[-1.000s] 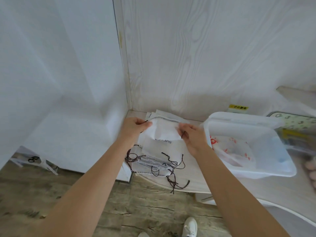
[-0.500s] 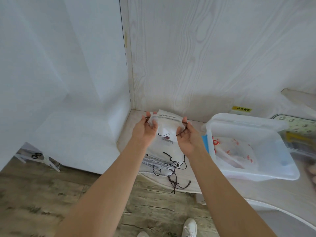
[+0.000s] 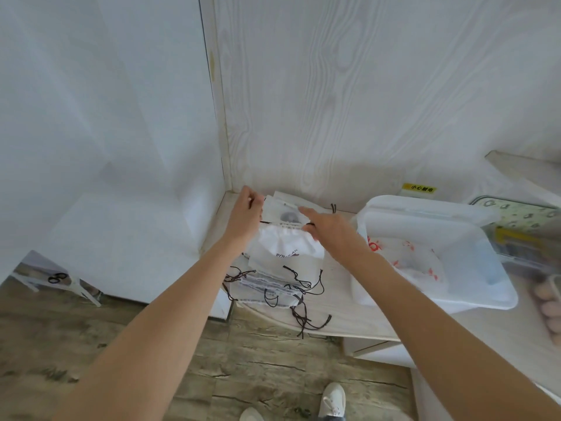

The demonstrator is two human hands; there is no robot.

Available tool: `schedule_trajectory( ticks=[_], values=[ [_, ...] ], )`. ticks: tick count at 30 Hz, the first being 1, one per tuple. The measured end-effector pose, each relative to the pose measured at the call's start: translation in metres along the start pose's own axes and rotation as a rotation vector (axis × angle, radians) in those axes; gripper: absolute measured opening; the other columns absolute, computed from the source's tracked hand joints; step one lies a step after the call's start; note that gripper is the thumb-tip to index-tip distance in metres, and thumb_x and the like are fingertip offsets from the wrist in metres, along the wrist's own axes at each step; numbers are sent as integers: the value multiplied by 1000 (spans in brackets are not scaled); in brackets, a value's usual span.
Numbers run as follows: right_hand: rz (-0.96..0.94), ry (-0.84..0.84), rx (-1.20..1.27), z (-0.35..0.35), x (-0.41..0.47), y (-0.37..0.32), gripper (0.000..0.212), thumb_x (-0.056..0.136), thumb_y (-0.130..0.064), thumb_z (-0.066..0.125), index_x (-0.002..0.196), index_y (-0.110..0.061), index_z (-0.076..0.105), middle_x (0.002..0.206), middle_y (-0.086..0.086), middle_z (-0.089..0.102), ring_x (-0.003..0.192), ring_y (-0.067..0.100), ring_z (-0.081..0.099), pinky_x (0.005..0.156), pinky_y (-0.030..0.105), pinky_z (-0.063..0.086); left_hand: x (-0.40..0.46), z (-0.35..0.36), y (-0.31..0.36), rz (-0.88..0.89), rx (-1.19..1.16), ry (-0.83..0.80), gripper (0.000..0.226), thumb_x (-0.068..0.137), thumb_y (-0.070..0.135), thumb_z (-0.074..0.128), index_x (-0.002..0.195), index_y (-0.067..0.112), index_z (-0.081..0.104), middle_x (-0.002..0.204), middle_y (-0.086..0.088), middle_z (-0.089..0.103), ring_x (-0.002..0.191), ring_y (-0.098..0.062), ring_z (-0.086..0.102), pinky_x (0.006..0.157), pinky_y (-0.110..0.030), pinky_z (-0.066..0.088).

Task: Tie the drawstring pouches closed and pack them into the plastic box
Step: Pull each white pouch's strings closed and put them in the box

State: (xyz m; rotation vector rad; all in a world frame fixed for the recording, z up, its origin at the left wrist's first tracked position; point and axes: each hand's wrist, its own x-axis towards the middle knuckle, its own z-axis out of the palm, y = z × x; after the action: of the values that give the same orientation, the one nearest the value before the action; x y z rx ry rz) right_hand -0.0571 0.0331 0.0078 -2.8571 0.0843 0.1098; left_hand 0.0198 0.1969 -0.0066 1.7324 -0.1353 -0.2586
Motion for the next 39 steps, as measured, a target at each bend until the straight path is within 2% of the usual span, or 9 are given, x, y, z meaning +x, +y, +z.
schedule_trajectory(
  ticks=[5,14,18,20,23,25,29,33,39],
  values=[
    [-75,3,-327,-7,-7,15,18,94,-13,44,107,-10,56,102,11,60,98,29,58,76,35,43,3,-23,-1,132,293,-19,15,96,20,39,82,14,37,66,0,40,61,-17,37,61,-31,34],
    [-110,353,-302,4,-23,6,33,52,-7,89,53,-11,56,46,1,47,43,21,50,45,19,21,-10,-22,5,418,879,-291,20,88,24,61,91,5,64,73,6,40,72,-15,41,62,-25,27],
    [19,374,-151,11,-29,-4,11,68,-9,78,65,-8,68,77,7,59,71,27,59,60,31,43,-17,-14,2,581,1020,-103,10,79,17,70,78,9,66,86,-8,49,77,-26,53,66,-31,38],
    [120,357,-76,8,-33,-9,11,85,-15,61,83,-8,69,106,6,56,100,25,52,84,35,38,-24,-8,6,616,1134,25,11,69,21,74,67,16,65,91,-7,57,83,-29,56,70,-36,37],
    [189,237,150,-2,-37,-17,19,91,-21,52,90,-6,64,110,1,47,106,15,39,77,21,27,-32,0,19,495,1228,41,19,79,28,59,63,18,58,77,1,56,84,-21,50,76,-35,26],
    [249,212,401,-5,-36,-22,17,89,-20,55,87,-5,62,102,1,47,98,12,40,70,19,27,-35,4,25,320,1096,-32,35,85,28,48,53,15,43,58,1,45,65,-20,44,69,-31,25],
    [409,237,877,-12,-32,-29,18,87,-13,57,70,-6,53,65,6,51,61,15,48,58,22,39,-38,6,38,-155,182,-102,35,84,16,55,50,10,49,45,1,53,43,-17,53,53,-25,38],
    [474,170,1341,-15,-37,-41,18,90,-10,55,73,-8,59,68,6,64,59,15,60,57,21,49,-44,6,44,-351,-439,-214,30,90,15,55,60,14,49,72,-5,72,71,-16,71,77,-27,51],
    [417,-17,1912,-19,-49,-37,18,93,-10,49,81,-9,63,88,6,73,69,10,69,48,15,47,-52,5,32,-373,-775,-237,23,91,11,50,69,9,54,90,-9,73,86,-16,69,83,-25,48]
  ],
)
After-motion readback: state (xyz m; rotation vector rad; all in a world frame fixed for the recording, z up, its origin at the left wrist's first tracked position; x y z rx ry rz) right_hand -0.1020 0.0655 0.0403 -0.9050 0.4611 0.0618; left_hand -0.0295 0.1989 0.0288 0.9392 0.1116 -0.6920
